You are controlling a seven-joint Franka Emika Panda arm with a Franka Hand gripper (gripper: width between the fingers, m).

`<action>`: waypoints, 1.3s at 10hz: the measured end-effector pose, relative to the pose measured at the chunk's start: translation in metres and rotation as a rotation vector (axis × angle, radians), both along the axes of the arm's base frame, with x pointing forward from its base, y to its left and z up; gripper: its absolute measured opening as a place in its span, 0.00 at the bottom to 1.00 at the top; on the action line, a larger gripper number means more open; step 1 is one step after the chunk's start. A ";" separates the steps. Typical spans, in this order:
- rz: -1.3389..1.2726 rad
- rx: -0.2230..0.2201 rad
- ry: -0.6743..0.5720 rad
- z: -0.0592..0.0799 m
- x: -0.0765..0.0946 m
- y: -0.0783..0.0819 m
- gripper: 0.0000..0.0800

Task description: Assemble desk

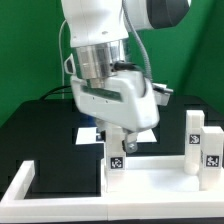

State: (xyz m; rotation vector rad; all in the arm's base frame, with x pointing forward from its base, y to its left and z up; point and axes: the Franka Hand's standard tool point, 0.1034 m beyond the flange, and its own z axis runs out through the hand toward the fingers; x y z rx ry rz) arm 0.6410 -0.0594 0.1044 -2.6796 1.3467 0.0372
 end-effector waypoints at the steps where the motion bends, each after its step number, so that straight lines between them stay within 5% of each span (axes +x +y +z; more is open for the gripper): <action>1: 0.110 0.004 -0.003 0.000 -0.001 0.001 0.80; 4: 0.310 -0.008 -0.031 0.000 -0.001 0.000 0.81; 7: 0.854 -0.134 -0.060 0.010 0.011 -0.003 0.81; 9: 0.865 -0.148 -0.081 0.009 0.014 -0.001 0.81; 11: 0.798 -0.144 -0.077 0.009 0.014 -0.001 0.46; 13: 0.656 -0.140 -0.065 0.009 0.014 -0.002 0.36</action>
Offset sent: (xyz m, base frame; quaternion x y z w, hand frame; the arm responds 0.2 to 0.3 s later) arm 0.0000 0.0000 0.0000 0.0000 0.0000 -0.1938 0.9810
